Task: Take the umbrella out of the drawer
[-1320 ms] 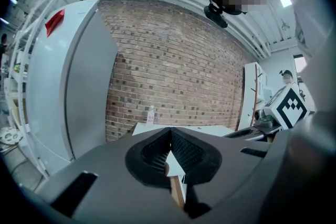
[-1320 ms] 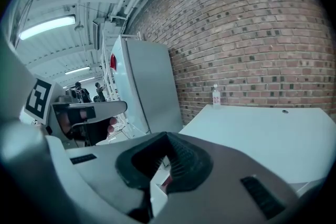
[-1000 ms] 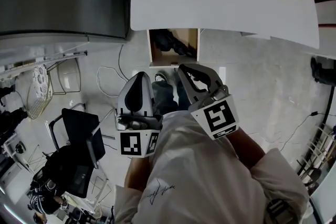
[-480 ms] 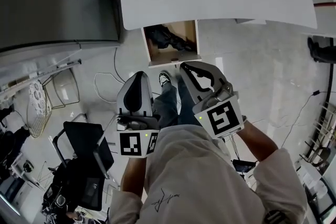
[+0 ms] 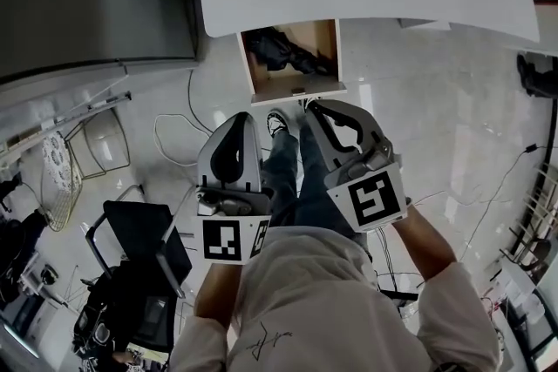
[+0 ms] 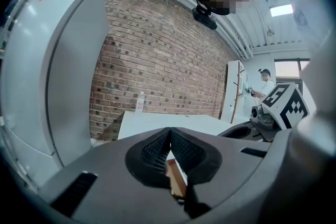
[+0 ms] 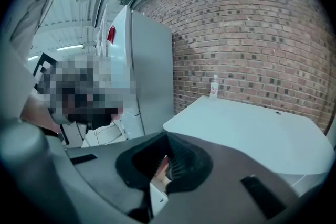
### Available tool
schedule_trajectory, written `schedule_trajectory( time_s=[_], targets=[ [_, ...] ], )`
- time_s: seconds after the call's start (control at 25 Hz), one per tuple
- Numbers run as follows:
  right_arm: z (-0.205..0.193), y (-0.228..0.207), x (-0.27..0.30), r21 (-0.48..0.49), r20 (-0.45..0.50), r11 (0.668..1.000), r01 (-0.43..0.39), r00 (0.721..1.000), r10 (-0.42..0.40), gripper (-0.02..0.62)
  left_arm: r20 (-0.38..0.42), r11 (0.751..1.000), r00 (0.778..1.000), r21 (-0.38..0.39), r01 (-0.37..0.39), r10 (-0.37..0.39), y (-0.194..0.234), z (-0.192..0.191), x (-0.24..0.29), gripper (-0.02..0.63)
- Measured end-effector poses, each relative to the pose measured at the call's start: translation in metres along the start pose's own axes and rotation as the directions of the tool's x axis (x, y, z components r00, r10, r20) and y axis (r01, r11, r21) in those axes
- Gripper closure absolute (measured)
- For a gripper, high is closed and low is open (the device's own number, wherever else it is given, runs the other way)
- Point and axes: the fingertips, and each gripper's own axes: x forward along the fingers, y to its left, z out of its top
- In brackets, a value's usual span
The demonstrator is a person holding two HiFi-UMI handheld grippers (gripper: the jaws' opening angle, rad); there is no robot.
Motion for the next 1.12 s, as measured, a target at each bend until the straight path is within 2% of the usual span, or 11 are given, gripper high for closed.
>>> schedule_trajectory(
  time_s=[0.4, 0.88, 1.12],
  targets=[
    [-0.033, 0.006, 0.03, 0.029, -0.009, 0.999, 0.031, 0.999, -0.031, 0.588, -0.032, 0.999, 0.999, 0.019, 0.04, -0.039, 0.009, -0.03, 0.005, 0.589],
    [-0.071, 0.003, 0.066, -0.006, -0.075, 1.0, 0.017, 0.997, -0.018, 0.575, -0.058, 1.0, 0.998, -0.009, 0.001, -0.002, 0.03, -0.068, 0.014, 0.589],
    [-0.094, -0.003, 0.09, 0.005, -0.115, 1.0, 0.015, 0.993, -0.014, 0.554, -0.097, 1.0, 0.995, -0.003, -0.012, 0.011, 0.038, -0.09, 0.027, 0.589]
  ],
)
